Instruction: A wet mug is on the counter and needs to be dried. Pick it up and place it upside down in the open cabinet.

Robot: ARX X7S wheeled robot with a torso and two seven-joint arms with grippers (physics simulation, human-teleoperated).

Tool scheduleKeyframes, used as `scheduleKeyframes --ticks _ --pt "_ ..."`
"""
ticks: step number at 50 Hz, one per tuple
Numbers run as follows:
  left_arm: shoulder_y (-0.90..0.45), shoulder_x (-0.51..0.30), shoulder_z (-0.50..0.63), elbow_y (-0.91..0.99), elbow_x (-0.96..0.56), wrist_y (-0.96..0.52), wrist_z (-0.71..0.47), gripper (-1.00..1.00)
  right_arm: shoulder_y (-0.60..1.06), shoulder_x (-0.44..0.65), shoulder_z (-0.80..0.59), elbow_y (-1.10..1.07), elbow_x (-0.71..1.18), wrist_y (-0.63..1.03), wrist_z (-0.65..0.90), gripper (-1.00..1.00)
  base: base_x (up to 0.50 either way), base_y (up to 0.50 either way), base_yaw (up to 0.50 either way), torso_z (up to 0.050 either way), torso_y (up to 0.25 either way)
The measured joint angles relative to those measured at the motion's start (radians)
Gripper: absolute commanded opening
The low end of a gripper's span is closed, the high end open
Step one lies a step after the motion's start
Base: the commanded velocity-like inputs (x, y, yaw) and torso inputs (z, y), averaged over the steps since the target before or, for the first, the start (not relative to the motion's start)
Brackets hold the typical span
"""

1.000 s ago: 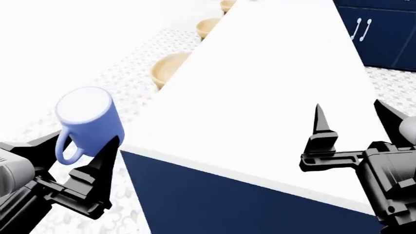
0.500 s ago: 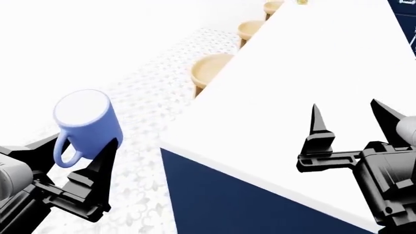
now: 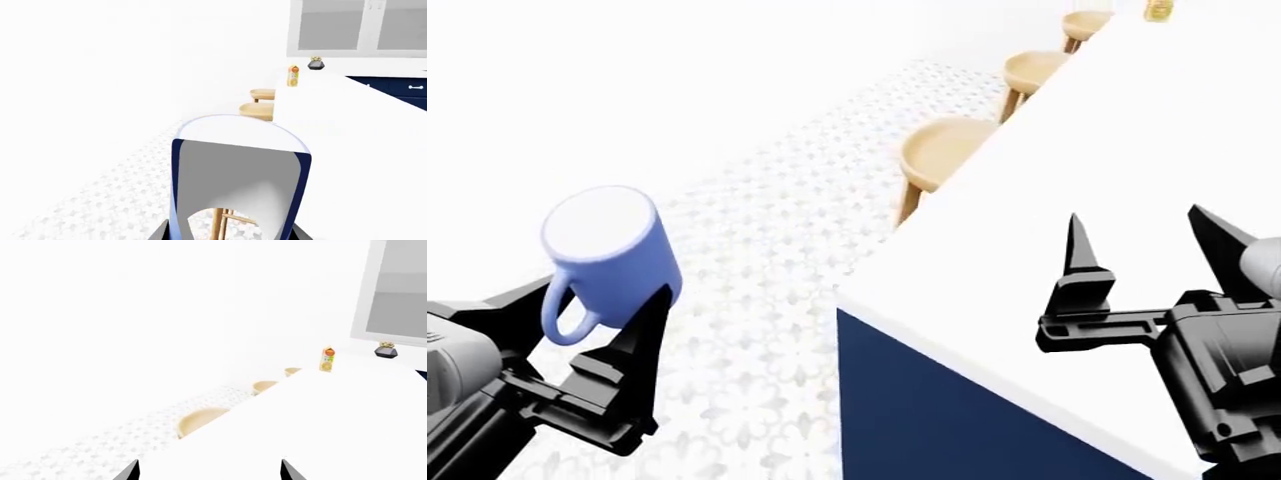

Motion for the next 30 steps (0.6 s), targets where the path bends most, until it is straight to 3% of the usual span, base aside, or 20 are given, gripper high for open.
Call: scheduleKeyframes --ticks 30 --pt "0.005 0.009 0.013 0.005 0.028 0.0 -0.005 -1.0 -0.011 -0.011 0.002 0.008 -0.002 -0.001 0.005 1.0 -0.05 -0.04 0.5 0.0 0.0"
